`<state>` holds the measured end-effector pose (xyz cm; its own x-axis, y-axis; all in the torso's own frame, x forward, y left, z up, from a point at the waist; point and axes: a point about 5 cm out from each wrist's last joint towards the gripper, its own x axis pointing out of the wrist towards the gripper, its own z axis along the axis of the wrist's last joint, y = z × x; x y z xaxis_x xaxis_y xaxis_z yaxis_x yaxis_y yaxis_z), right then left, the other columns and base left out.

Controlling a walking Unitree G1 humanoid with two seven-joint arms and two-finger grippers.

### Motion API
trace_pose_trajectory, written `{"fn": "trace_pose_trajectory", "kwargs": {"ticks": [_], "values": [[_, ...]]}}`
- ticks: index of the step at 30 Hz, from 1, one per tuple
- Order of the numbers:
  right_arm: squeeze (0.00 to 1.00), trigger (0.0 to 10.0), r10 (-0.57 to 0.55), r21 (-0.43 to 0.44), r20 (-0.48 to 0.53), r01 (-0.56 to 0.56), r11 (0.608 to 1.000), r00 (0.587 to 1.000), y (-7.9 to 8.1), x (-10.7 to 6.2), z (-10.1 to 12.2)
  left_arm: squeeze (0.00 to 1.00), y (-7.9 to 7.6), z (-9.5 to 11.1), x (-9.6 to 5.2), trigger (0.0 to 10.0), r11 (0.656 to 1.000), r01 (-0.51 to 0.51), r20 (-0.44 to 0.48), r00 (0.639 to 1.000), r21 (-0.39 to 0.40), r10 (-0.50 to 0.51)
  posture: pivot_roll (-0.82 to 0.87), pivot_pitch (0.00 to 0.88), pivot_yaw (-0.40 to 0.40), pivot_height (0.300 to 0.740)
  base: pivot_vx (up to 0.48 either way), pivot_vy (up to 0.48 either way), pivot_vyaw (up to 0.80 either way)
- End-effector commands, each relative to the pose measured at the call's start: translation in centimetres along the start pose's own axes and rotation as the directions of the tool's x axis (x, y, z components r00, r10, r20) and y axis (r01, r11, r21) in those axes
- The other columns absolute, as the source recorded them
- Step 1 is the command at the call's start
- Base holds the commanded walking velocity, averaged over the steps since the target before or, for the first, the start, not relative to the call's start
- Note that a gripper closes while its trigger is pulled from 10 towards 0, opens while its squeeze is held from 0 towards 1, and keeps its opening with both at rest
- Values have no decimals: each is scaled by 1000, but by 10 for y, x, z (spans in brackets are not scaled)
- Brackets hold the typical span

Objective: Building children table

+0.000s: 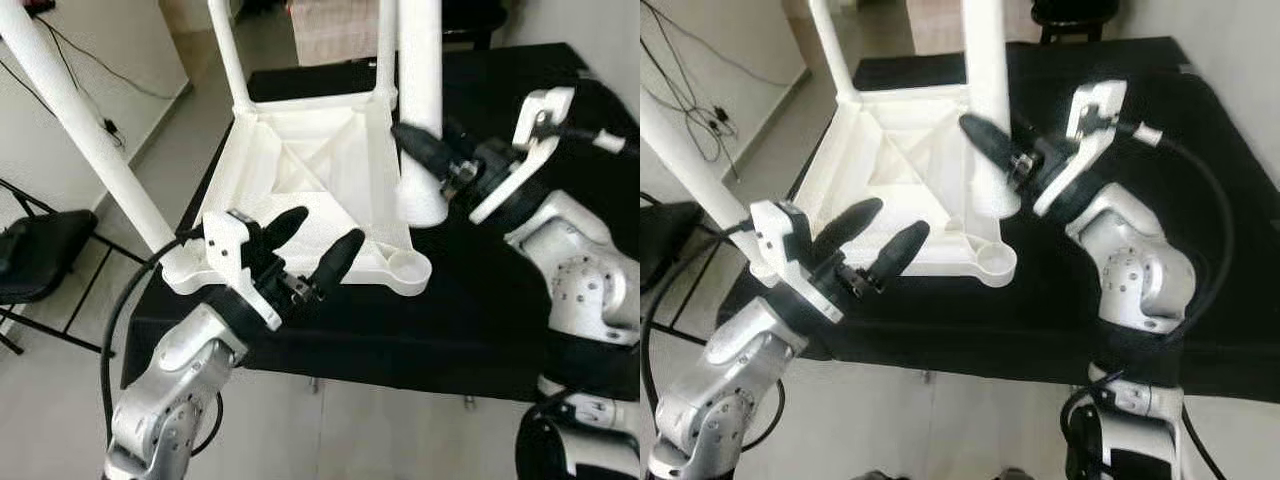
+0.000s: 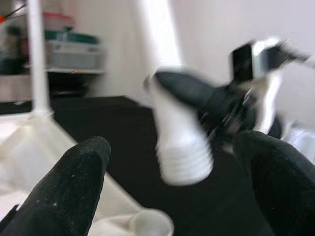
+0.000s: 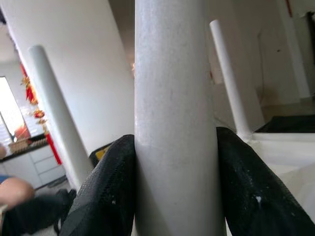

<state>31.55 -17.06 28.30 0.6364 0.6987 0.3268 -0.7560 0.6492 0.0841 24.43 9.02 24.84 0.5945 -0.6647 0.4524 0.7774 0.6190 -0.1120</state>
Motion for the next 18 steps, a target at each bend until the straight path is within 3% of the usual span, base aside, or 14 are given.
{"fn": "trace_pose_trajectory", "kwargs": {"ticks": [1, 7, 18], "values": [[0, 10000, 45, -43, 7, -45, 998, 999, 7, 2, 1, 0, 4, 3, -1, 10000, 1000, 11, -8, 1000, -14, -11, -146, 89, 113, 740, 0, 0, 0], [0, 10000, 51, -69, -56, -55, 996, 997, 9, -13, -10, 0, 10, 27, 17, 10000, 994, 69, 96, 994, -88, -61, -145, 76, 113, 740, 0, 0, 0], [0, 10000, 39, -109, -84, -48, 993, 996, 7, -17, -17, 0, 14, 49, 32, 10000, 989, 100, 165, 983, -107, -82, -128, 55, 127, 740, 0, 0, 0]]}}
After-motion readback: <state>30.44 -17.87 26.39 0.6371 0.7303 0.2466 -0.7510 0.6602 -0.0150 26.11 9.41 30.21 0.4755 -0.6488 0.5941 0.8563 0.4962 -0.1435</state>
